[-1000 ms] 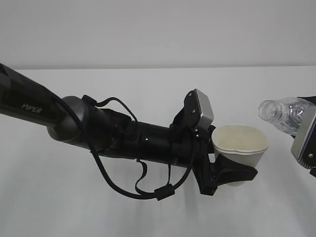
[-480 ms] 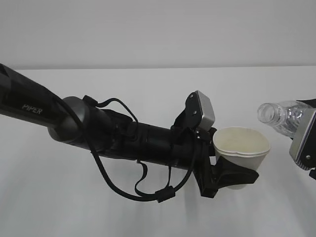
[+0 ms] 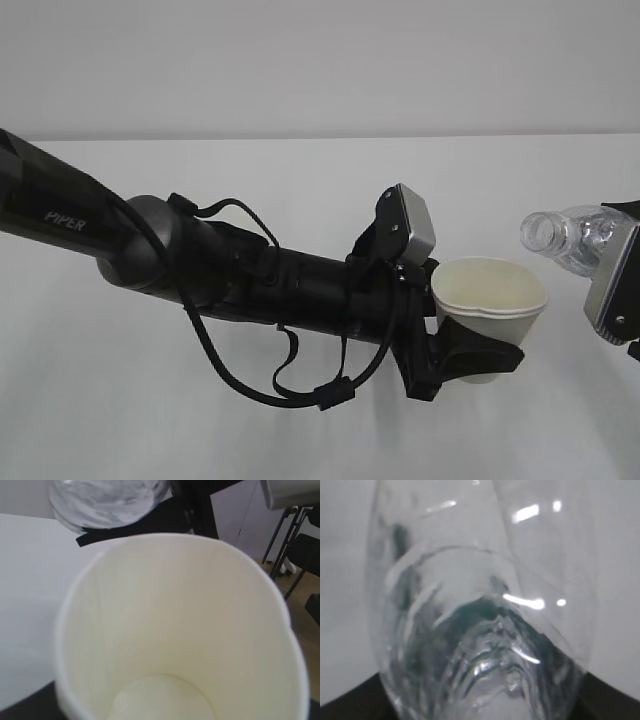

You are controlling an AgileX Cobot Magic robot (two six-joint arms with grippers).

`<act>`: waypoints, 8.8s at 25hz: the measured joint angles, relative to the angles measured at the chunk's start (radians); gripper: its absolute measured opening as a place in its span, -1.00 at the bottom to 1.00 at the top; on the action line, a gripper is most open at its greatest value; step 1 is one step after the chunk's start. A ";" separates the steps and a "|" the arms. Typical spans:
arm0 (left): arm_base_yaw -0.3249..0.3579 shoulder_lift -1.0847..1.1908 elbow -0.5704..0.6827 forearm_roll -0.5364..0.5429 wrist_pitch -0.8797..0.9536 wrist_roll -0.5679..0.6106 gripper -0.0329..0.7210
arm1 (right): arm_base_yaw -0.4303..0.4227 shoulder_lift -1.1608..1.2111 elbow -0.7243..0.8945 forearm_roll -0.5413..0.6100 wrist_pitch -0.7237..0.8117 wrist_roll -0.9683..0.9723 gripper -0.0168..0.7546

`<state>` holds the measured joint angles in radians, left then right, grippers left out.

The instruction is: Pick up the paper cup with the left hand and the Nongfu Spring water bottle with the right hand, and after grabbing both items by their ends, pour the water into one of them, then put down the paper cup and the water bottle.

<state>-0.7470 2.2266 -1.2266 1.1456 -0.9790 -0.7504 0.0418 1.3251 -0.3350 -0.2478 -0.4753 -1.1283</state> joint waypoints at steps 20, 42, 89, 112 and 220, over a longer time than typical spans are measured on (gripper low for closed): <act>0.000 0.000 -0.014 0.004 0.000 0.000 0.24 | 0.000 0.005 0.000 0.010 -0.008 -0.096 0.21; 0.000 0.000 -0.014 0.034 0.000 -0.021 0.24 | 0.000 0.005 0.000 -0.023 -0.072 -0.149 0.21; 0.000 0.000 -0.014 0.077 -0.027 -0.060 0.24 | 0.000 0.005 0.000 -0.073 -0.128 -0.219 0.21; 0.000 0.000 -0.014 0.077 -0.027 -0.060 0.24 | 0.000 0.005 -0.007 -0.089 -0.131 -0.269 0.21; 0.000 0.000 -0.014 0.077 -0.027 -0.062 0.24 | 0.000 0.005 -0.018 -0.102 -0.147 -0.329 0.21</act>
<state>-0.7470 2.2266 -1.2407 1.2225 -1.0059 -0.8122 0.0418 1.3299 -0.3528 -0.3499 -0.6221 -1.4573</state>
